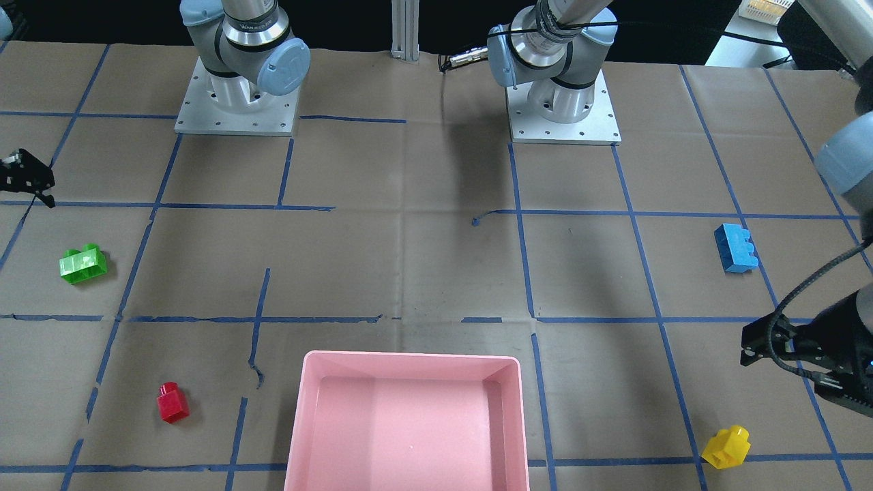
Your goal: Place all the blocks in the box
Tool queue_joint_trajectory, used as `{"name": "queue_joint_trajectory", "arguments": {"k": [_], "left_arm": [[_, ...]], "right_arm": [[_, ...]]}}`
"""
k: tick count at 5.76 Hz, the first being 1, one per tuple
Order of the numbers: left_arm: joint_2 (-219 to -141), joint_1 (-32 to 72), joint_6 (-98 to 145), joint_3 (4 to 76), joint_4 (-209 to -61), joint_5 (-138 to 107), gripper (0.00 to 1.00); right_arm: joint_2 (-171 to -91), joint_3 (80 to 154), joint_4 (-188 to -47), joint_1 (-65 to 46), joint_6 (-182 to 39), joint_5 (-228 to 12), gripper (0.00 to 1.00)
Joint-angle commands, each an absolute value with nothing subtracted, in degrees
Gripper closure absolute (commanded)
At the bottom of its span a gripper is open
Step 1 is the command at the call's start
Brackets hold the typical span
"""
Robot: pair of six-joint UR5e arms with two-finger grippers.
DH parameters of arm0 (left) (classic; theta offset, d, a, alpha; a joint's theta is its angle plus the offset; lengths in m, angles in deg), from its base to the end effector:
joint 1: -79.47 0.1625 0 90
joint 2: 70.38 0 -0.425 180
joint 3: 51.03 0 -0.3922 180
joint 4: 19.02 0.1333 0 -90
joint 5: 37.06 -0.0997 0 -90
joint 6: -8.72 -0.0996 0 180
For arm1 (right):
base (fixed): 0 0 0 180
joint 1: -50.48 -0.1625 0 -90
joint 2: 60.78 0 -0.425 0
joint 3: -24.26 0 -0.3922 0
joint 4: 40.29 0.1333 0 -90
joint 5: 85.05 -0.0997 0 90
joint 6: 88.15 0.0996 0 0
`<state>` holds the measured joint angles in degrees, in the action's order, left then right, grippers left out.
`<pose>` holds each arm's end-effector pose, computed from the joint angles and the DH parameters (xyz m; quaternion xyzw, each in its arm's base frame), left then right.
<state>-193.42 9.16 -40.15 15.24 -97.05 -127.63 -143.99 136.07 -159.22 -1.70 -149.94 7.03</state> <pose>0.1190 -0.7253 0.3605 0.2517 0.9675 -0.0164 0.0172 -0.2010 -0.4704 0.2978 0.2076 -0.9780 -0.0120 0.0139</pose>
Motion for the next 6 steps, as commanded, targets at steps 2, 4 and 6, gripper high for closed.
{"name": "queue_joint_trajectory", "arguments": {"k": [2, 4, 6], "left_arm": [[-200.01, 9.78, -43.31, 14.88, -89.27, -127.58, 0.02], [-204.93, 9.69, -43.31, 14.71, -84.09, -127.15, 0.02], [-205.99, 9.43, -46.44, 15.41, -84.06, -127.15, 0.02]], "right_arm": [[-136.91, 137.72, -162.81, -1.73, -149.15, 6.18, 0.00], [-132.87, 138.16, -165.87, -1.73, -149.50, 6.87, 0.00], [-132.23, 138.95, -165.71, -1.64, -149.59, 7.32, 0.00]]}}
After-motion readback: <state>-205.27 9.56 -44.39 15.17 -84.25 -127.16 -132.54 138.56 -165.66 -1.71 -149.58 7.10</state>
